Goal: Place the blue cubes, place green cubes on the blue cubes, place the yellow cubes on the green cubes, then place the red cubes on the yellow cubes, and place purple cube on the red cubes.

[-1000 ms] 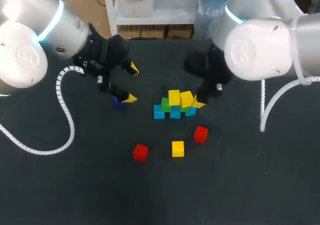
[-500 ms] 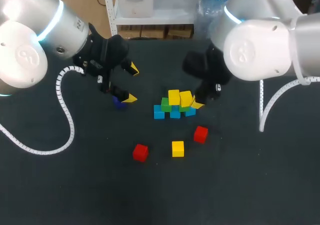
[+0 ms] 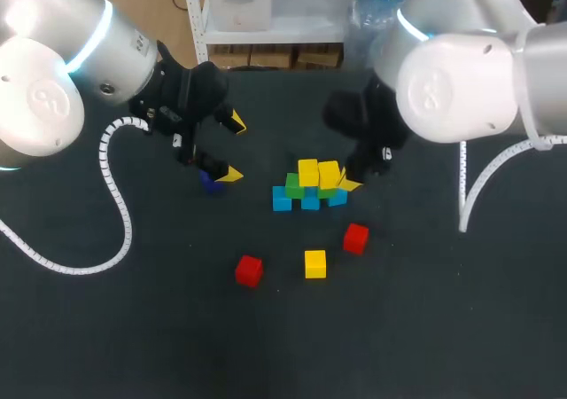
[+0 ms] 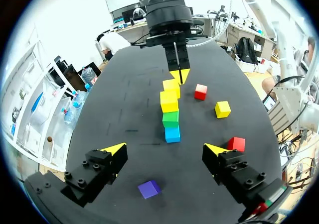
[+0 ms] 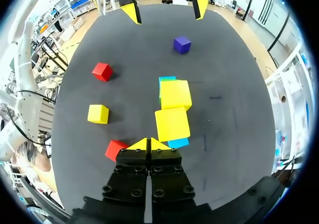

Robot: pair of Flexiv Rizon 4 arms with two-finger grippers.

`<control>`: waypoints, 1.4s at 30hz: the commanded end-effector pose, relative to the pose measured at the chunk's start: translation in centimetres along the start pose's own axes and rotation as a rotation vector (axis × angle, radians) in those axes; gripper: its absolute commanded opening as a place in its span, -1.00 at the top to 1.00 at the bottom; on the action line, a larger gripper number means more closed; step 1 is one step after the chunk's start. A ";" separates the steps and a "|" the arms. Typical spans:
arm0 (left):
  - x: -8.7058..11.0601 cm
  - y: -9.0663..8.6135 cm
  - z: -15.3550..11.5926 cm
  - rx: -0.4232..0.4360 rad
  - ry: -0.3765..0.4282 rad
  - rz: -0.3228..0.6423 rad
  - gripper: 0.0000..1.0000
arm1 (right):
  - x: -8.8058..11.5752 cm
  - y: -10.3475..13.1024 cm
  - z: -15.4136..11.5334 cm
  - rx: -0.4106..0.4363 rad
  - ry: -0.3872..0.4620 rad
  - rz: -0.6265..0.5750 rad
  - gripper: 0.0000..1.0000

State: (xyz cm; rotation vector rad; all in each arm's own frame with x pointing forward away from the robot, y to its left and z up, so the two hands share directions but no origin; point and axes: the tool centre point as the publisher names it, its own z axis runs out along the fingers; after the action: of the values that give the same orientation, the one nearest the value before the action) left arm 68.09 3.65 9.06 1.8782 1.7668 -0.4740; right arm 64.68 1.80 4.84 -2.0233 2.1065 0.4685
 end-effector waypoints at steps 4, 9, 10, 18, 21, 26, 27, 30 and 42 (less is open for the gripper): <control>0.2 0.0 0.0 -0.001 -0.006 0.004 -1.00 | 0.6 0.1 -0.8 0.036 0.004 0.016 1.00; 0.2 0.0 0.0 -0.001 -0.006 0.004 -1.00 | 1.3 -0.3 -1.9 0.076 0.012 0.042 1.00; 0.2 0.0 0.0 -0.001 -0.006 0.004 -1.00 | 1.5 -0.4 -2.1 0.084 0.011 0.047 1.00; 0.2 0.0 0.0 -0.001 -0.006 0.004 -1.00 | 2.8 -1.7 -4.3 0.158 -0.030 0.096 1.00; 0.2 0.0 0.0 -0.001 -0.006 0.004 -1.00 | 3.0 -2.0 -5.0 0.185 -0.037 0.098 1.00; 0.2 0.0 0.0 -0.001 -0.006 0.004 -1.00 | 3.5 -2.5 -5.7 0.210 -0.064 0.118 -0.37; 0.2 0.0 0.0 -0.001 -0.006 0.004 -1.00 | 3.5 -2.5 -5.7 0.214 -0.068 0.120 -1.00; 0.2 0.0 0.0 -0.001 -0.006 0.004 -1.00 | 3.8 -2.6 -5.6 0.218 -0.085 0.127 -1.00; 0.2 0.0 0.0 -0.001 -0.006 0.004 -1.00 | 6.1 -3.6 -6.4 0.220 -0.219 0.106 -1.00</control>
State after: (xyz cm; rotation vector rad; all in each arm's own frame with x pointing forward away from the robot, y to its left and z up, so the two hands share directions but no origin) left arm 68.09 3.65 9.06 1.8782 1.7668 -0.4740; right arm 68.49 -5.05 8.22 -1.6739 2.0824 0.3657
